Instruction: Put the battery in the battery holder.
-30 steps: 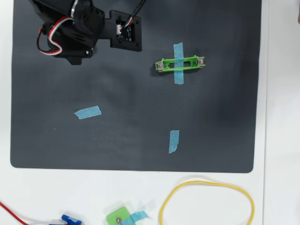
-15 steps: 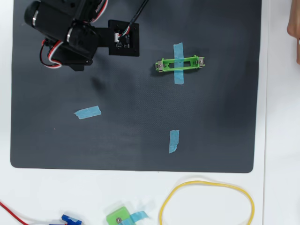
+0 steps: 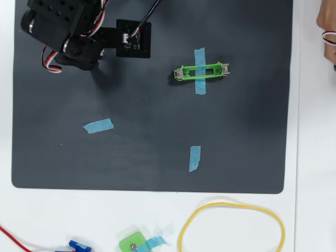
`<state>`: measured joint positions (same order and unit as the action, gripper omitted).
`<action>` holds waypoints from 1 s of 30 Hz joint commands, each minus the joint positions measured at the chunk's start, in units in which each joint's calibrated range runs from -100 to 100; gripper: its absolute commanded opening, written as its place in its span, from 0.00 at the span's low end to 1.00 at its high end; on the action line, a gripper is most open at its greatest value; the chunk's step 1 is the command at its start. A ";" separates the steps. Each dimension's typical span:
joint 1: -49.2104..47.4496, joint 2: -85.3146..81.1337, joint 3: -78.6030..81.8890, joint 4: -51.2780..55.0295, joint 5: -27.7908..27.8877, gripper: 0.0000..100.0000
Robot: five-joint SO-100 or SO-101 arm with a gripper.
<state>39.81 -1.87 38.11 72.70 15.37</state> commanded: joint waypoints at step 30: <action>-28.03 -36.55 14.75 -4.08 -9.42 0.00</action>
<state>25.10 -31.92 51.81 67.18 11.01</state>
